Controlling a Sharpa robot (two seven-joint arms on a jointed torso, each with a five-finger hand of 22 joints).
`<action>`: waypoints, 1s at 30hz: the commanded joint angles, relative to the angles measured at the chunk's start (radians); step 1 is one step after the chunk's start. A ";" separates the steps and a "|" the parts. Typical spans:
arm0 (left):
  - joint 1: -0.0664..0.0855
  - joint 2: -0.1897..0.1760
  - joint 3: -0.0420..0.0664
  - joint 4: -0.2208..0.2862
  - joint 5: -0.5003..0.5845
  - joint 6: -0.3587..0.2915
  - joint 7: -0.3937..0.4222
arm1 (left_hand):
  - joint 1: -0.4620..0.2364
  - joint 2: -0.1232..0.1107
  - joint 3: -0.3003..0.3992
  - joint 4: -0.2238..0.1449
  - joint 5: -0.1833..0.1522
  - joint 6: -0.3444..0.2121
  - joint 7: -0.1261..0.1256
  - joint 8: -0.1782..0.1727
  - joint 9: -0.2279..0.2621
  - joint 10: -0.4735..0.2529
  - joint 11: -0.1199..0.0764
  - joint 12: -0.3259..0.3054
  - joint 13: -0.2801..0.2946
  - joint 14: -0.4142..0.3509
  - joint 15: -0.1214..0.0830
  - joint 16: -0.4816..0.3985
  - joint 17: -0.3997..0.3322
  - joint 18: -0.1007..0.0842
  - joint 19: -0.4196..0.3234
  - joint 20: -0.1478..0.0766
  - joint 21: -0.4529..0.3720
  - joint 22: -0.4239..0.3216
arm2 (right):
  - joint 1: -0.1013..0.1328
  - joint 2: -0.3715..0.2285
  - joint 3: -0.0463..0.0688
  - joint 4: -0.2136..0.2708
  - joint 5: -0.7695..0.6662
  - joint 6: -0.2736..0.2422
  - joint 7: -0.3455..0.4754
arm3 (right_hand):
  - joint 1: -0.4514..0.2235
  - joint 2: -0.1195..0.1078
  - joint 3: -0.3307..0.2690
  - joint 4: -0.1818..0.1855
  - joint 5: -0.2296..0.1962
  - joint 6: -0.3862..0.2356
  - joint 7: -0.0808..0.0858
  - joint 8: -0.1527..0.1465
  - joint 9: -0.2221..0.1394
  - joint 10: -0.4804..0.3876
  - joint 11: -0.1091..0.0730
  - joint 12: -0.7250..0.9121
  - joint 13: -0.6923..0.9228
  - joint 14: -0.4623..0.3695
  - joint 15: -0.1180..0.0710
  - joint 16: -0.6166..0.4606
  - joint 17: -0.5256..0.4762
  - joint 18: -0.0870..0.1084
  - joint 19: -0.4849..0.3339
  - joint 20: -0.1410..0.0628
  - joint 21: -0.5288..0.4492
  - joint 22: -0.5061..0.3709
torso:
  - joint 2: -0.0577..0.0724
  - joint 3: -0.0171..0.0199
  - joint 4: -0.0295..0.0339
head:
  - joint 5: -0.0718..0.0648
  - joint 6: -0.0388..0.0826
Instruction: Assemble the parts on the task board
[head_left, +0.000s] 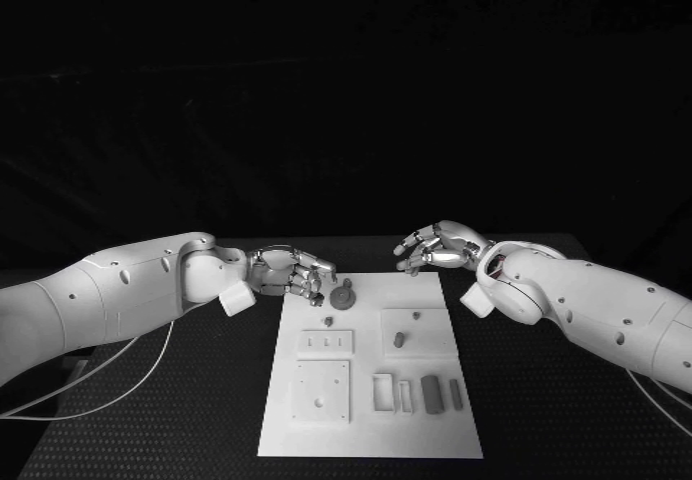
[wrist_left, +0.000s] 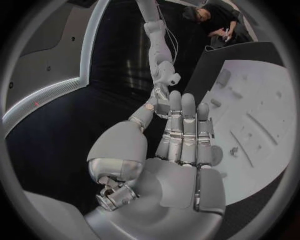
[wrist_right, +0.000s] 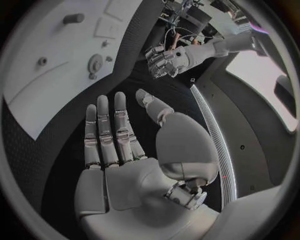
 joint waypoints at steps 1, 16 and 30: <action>-0.001 0.003 0.000 0.008 0.044 0.098 0.028 | 0.003 0.016 0.003 -0.001 0.000 0.002 -0.003 0.002 0.000 -0.004 0.003 -0.005 -0.002 -0.008 0.000 -0.004 0.001 -0.015 -0.007 -0.027 -0.006 0.017 | -0.002 0.003 0.000 0.013 0.174 0.142 -0.003 | 0.001 0.013 -0.015 0.007 0.009 0.002 -0.013 0.003 0.002 -0.062 -0.008 0.168 0.171 0.008 -0.023 0.069 0.150 0.012 0.052 -0.011 0.034 0.017 | 0.001 -0.0004 0.0016 | -0.010 0.001; -0.008 0.003 0.001 0.033 0.059 0.210 -0.001 | 0.012 0.018 0.003 -0.003 -0.001 0.009 -0.005 0.005 0.004 -0.002 0.003 -0.013 -0.002 -0.012 0.002 -0.002 0.006 -0.015 -0.012 -0.024 -0.009 0.017 | -0.009 0.016 0.000 0.073 0.337 0.257 -0.016 | 0.001 0.047 -0.018 0.004 0.026 0.014 -0.036 -0.004 -0.002 -0.118 -0.038 0.596 0.455 0.094 -0.108 0.272 0.494 0.012 0.186 -0.096 0.248 0.147 | 0.001 -0.0001 0.0020 | -0.025 0.006; -0.009 0.007 0.001 0.044 0.051 0.219 -0.020 | 0.017 0.020 0.003 -0.004 -0.001 0.011 -0.006 0.004 0.006 -0.001 0.002 -0.016 -0.003 -0.014 0.003 -0.002 0.008 -0.015 -0.013 -0.023 -0.009 0.017 | -0.017 0.019 0.000 0.136 0.354 0.329 -0.032 | -0.016 0.058 -0.020 0.005 0.028 0.019 -0.032 -0.005 -0.002 -0.122 -0.035 0.678 0.470 0.105 -0.121 0.322 0.537 0.012 0.199 -0.112 0.304 0.174 | 0.001 -0.0006 0.0024 | -0.028 0.002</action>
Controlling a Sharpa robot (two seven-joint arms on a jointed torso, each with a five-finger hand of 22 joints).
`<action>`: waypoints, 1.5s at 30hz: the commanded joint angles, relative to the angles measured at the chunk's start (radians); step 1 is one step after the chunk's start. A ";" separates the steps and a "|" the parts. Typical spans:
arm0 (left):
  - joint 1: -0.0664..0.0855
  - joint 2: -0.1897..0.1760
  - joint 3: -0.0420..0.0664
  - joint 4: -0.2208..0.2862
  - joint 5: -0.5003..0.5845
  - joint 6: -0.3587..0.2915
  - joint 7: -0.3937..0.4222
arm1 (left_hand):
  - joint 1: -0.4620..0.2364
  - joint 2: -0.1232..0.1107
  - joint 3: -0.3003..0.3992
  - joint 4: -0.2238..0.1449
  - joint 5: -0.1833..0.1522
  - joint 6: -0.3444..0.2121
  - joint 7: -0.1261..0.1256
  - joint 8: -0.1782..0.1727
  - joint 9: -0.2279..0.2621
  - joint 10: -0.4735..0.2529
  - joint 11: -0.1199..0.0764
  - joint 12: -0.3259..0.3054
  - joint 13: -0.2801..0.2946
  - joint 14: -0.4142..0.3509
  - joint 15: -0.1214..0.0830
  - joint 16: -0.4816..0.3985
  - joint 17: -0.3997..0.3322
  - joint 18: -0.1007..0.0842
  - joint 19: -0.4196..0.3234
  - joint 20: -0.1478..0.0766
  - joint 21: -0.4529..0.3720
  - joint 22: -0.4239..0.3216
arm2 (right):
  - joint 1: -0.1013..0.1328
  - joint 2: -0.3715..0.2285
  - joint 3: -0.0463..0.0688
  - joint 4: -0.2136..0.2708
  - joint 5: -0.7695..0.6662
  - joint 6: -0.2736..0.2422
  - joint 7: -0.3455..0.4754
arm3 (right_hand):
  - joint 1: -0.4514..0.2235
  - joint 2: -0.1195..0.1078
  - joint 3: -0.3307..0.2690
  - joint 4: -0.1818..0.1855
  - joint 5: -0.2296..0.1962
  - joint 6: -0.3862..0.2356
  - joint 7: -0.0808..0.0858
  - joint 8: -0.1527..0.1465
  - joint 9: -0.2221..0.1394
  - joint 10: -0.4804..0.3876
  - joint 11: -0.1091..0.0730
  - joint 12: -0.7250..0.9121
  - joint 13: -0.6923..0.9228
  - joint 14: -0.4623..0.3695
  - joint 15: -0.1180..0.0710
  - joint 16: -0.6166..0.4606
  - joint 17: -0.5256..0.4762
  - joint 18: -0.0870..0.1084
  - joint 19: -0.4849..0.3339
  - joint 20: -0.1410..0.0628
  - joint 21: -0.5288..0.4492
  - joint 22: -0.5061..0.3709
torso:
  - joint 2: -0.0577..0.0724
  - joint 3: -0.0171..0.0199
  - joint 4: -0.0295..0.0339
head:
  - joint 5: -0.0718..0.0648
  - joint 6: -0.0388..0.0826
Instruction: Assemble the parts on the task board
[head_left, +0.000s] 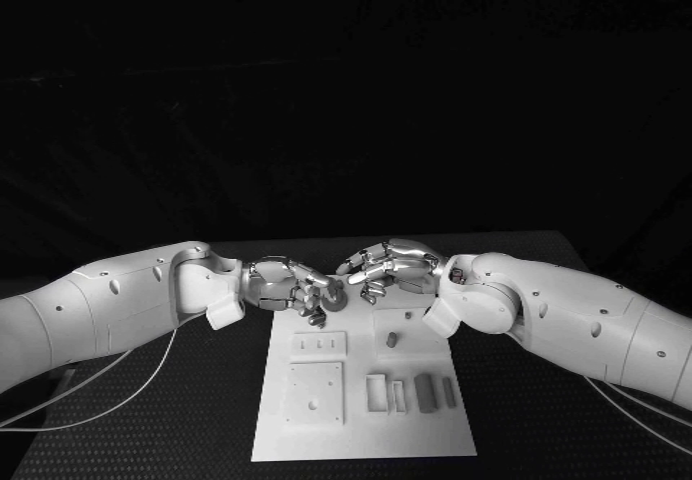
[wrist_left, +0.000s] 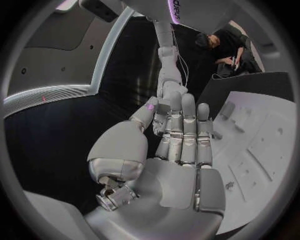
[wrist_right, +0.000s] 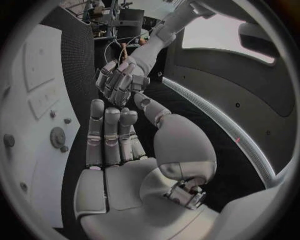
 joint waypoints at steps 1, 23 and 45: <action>0.000 0.002 0.001 0.004 -0.002 0.024 -0.006 | 0.010 0.014 0.003 -0.001 0.003 0.015 -0.007 0.002 0.008 -0.001 0.002 -0.004 -0.002 -0.006 0.002 -0.001 0.001 -0.015 -0.010 -0.026 -0.005 0.018 | -0.002 0.001 0.000 0.010 0.017 0.067 -0.008 | -0.006 0.005 -0.002 -0.001 0.003 0.004 0.003 -0.005 -0.001 -0.007 0.004 0.009 0.001 -0.002 -0.008 0.006 0.004 0.006 -0.002 -0.006 0.006 0.002 | 0.000 -0.0005 0.0001 | 0.000 -0.002; 0.000 0.006 0.001 0.007 -0.015 0.031 -0.019 | 0.017 0.013 0.000 -0.001 0.001 0.016 -0.007 0.000 0.012 0.002 0.002 -0.009 -0.001 -0.007 0.002 0.001 0.005 -0.015 -0.010 -0.025 -0.005 0.019 | -0.005 0.008 0.000 0.036 0.011 0.087 -0.011 | -0.015 0.013 -0.003 -0.001 -0.001 -0.001 0.009 -0.011 -0.003 -0.013 0.011 0.028 0.000 -0.004 -0.010 0.016 0.011 0.006 -0.004 -0.009 0.018 0.007 | -0.001 -0.0018 0.0002 | 0.007 -0.009; 0.000 0.003 0.001 0.005 -0.019 0.023 -0.016 | 0.021 0.012 -0.002 -0.002 0.002 0.018 -0.008 0.000 0.015 0.003 0.002 -0.012 -0.001 -0.009 0.002 0.001 0.007 -0.015 -0.012 -0.024 -0.004 0.019 | -0.005 0.012 0.000 0.038 -0.009 0.095 -0.015 | -0.011 0.037 0.048 -0.001 -0.036 0.100 0.032 0.025 0.008 -0.024 0.032 0.072 -0.013 -0.006 -0.010 0.036 0.019 0.006 -0.008 -0.012 0.044 0.011 | 0.000 -0.0009 -0.0007 | 0.009 -0.014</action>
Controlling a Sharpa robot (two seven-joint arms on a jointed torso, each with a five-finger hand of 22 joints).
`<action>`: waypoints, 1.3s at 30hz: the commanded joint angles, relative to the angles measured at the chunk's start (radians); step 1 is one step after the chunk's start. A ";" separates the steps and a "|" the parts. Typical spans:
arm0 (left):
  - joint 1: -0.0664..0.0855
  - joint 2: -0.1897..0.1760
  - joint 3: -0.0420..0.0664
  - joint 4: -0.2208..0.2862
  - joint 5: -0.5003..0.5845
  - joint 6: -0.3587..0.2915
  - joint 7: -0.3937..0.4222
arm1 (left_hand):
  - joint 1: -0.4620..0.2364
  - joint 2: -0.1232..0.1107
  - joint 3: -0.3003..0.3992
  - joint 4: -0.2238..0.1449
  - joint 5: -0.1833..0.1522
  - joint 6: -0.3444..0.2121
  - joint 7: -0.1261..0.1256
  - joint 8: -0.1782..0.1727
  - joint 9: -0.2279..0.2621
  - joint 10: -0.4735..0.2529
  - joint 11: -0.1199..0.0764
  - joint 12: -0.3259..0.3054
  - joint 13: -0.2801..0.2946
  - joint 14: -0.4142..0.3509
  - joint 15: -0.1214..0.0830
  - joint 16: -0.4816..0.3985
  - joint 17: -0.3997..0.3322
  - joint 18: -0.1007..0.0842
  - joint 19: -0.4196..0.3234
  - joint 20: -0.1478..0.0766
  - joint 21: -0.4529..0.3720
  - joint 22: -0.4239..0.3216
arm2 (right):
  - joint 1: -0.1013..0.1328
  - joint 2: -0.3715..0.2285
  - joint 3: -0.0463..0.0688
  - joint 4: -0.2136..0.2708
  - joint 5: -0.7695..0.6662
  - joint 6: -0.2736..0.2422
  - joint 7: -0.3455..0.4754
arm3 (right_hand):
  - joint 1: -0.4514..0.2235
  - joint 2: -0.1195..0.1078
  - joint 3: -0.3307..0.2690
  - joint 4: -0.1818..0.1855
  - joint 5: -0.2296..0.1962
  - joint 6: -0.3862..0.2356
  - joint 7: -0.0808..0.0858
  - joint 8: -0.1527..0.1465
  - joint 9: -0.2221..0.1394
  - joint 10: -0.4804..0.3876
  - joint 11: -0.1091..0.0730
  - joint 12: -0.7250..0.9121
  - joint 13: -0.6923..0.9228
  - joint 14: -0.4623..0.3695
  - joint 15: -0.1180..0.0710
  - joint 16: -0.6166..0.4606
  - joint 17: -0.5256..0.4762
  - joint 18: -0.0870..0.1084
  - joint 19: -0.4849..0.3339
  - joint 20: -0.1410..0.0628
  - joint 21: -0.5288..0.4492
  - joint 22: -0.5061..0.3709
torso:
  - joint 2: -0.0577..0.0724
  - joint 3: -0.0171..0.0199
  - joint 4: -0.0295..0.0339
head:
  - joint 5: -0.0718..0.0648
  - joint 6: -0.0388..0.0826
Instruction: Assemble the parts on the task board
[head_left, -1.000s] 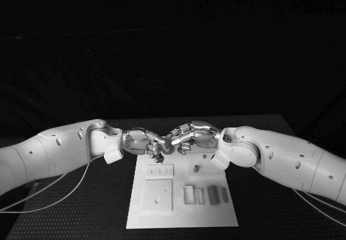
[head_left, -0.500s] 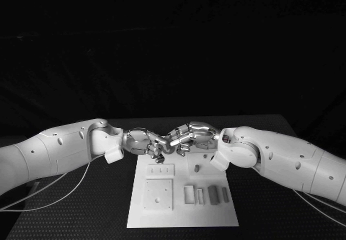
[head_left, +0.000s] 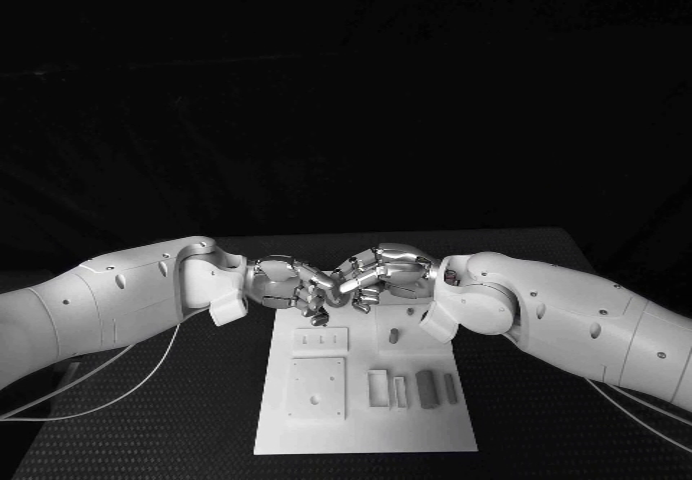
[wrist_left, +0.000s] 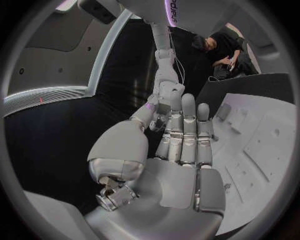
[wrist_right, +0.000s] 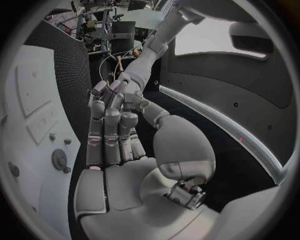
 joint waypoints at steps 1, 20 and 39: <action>0.000 0.001 0.001 0.002 -0.001 0.014 0.007 | 0.004 0.014 0.005 0.000 0.005 0.016 -0.010 0.004 0.015 0.001 0.000 -0.005 -0.001 -0.006 -0.001 0.001 0.001 -0.015 -0.006 -0.026 -0.005 0.019 | -0.001 0.002 0.000 0.002 -0.014 0.019 0.003 | -0.002 0.011 0.010 0.001 -0.006 0.030 0.013 0.010 0.002 -0.004 0.004 0.008 -0.003 -0.002 -0.006 0.006 0.001 0.006 -0.001 -0.004 0.009 0.001 | 0.001 -0.0004 0.0000 | -0.001 -0.002; 0.000 0.000 0.001 -0.001 -0.002 0.009 0.000 | 0.005 0.013 0.004 0.000 0.005 0.016 -0.010 0.003 0.016 0.002 0.000 -0.007 0.000 -0.006 -0.001 0.001 0.002 -0.015 -0.007 -0.025 -0.004 0.019 | -0.001 0.004 0.000 -0.005 -0.022 -0.007 0.007 | -0.009 0.038 0.070 0.003 -0.064 0.105 -0.010 0.030 0.014 -0.008 -0.018 0.026 -0.023 -0.002 -0.008 0.013 -0.001 0.006 -0.002 -0.003 0.022 -0.003 | 0.000 -0.0004 0.0004 | 0.000 -0.008; 0.000 0.000 0.001 -0.003 -0.025 -0.051 -0.006 | -0.015 -0.017 -0.016 0.007 -0.004 -0.015 0.004 -0.023 0.013 -0.006 0.010 -0.022 -0.001 -0.014 0.002 -0.002 0.005 -0.015 -0.010 -0.022 -0.005 0.018 | -0.001 0.003 0.000 0.002 -0.019 -0.004 0.006 | -0.027 0.042 0.116 0.000 -0.085 0.141 -0.025 0.051 0.051 -0.011 -0.032 0.034 -0.039 -0.005 -0.008 0.016 -0.005 0.006 -0.007 -0.003 0.031 -0.008 | 0.000 -0.0004 -0.0003 | -0.001 -0.008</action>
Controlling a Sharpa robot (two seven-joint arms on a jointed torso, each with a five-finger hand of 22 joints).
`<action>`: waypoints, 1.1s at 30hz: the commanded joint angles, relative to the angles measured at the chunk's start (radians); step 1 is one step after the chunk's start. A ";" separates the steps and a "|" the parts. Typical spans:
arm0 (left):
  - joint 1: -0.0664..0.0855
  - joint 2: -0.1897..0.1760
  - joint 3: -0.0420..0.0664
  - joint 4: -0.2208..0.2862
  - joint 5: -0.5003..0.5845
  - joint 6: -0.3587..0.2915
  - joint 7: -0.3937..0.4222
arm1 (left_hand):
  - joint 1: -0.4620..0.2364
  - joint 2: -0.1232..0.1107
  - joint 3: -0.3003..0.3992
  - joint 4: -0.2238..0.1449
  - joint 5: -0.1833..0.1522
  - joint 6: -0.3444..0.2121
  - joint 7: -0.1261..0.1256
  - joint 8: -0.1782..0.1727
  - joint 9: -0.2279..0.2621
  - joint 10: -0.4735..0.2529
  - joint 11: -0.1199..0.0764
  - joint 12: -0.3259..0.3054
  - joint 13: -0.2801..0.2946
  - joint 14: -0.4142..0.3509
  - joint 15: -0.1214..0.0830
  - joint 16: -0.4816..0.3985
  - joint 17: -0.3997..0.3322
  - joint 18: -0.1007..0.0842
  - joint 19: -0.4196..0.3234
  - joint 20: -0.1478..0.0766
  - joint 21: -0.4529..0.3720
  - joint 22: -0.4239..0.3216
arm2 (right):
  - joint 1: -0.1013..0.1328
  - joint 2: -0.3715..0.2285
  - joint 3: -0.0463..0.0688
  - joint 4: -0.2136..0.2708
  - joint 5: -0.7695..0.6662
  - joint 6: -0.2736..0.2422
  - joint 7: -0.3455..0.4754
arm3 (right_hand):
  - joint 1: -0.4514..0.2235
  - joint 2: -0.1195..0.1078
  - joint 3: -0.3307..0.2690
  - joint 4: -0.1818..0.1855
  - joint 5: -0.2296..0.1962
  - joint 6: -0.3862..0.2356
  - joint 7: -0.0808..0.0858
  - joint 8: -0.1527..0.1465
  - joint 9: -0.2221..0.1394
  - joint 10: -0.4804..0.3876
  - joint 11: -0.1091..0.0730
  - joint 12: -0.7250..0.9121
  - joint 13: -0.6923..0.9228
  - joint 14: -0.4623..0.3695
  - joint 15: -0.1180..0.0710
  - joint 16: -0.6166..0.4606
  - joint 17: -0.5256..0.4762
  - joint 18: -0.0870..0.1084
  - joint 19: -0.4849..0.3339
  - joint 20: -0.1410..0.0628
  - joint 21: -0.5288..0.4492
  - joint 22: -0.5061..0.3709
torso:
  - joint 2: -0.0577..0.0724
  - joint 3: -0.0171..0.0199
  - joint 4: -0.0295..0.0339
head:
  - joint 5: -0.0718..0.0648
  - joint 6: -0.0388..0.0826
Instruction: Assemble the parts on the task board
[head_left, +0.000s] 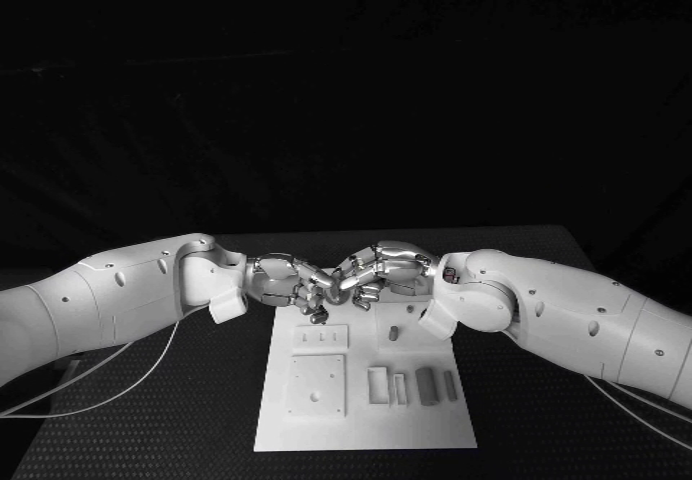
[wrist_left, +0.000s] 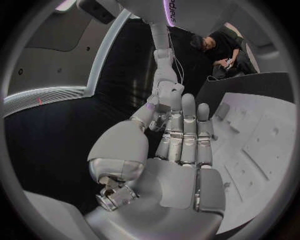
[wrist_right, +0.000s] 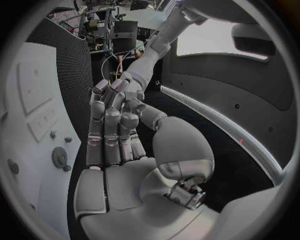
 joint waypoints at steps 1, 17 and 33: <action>0.000 0.000 0.000 -0.003 -0.024 -0.052 0.000 | -0.032 -0.041 -0.023 0.003 -0.007 -0.026 0.011 -0.026 0.011 -0.006 0.010 -0.009 -0.002 -0.007 0.003 -0.002 0.002 -0.015 -0.010 -0.021 -0.005 0.019 | -0.001 0.000 0.000 0.006 -0.004 0.007 0.008 | -0.004 0.002 0.005 -0.001 -0.004 0.112 -0.012 0.008 0.003 -0.022 -0.028 0.005 -0.002 0.000 -0.006 0.004 -0.002 0.007 -0.007 -0.003 0.005 -0.002 | 0.000 -0.0004 -0.0002 | -0.001 0.000; 0.000 0.000 0.000 -0.005 -0.025 -0.084 -0.006 | -0.106 -0.138 -0.035 0.045 -0.008 -0.097 0.034 -0.072 -0.006 -0.021 0.029 -0.026 -0.001 -0.015 0.005 -0.005 0.006 -0.015 -0.010 -0.026 -0.010 0.016 | -0.001 -0.003 0.000 0.019 -0.008 -0.050 0.009 | -0.006 0.000 0.010 -0.001 -0.001 0.114 -0.014 0.011 0.014 -0.021 -0.030 0.007 -0.005 0.000 -0.006 0.004 -0.002 0.007 -0.008 -0.004 0.008 -0.002 | 0.001 -0.0005 0.0000 | -0.003 -0.002; 0.000 -0.002 0.000 -0.005 -0.029 -0.084 0.001 | -0.157 -0.206 -0.030 0.080 -0.008 -0.128 0.043 -0.094 -0.017 -0.027 0.038 -0.033 0.003 -0.021 0.006 -0.007 0.009 -0.015 -0.013 -0.027 -0.013 0.016 | -0.001 -0.009 0.000 0.020 -0.061 -0.140 -0.004 | -0.012 -0.006 0.053 -0.001 -0.016 0.111 -0.019 0.023 0.075 -0.013 -0.035 0.018 -0.018 0.010 -0.012 0.013 -0.005 0.007 0.002 -0.010 0.022 -0.009 | 0.000 -0.0004 0.0001 | -0.005 -0.004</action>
